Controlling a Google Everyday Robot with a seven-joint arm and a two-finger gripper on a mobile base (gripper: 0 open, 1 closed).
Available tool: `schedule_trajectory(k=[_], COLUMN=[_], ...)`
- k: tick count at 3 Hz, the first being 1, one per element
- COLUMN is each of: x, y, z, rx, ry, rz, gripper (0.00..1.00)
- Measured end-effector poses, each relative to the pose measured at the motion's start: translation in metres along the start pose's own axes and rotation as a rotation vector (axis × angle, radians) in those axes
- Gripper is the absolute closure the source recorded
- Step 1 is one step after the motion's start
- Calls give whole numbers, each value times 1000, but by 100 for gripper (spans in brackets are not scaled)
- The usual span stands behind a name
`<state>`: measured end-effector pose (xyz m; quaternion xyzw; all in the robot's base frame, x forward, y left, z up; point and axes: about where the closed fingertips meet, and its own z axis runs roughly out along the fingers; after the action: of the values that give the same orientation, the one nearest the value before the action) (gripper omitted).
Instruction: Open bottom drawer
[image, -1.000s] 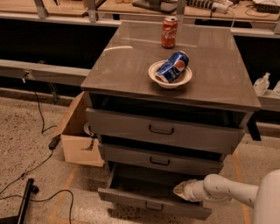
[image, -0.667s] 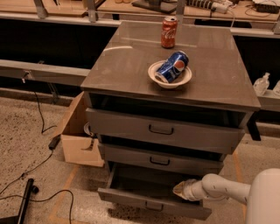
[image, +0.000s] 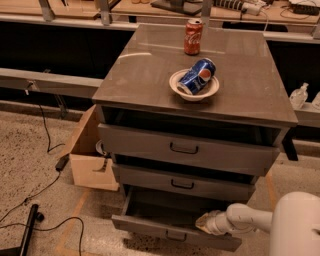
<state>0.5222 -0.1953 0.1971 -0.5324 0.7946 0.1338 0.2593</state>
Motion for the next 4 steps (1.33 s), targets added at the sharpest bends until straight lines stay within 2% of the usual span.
schedule_trajectory(k=[1,2,3,4], x=[4,8,7,12], y=[12,32,32,58], z=[9,10,8,-2], rx=[-28,-87,-87,-126], ry=[6,15,15,25], rz=[17,29,29,55], gripper=[100,100,100,100])
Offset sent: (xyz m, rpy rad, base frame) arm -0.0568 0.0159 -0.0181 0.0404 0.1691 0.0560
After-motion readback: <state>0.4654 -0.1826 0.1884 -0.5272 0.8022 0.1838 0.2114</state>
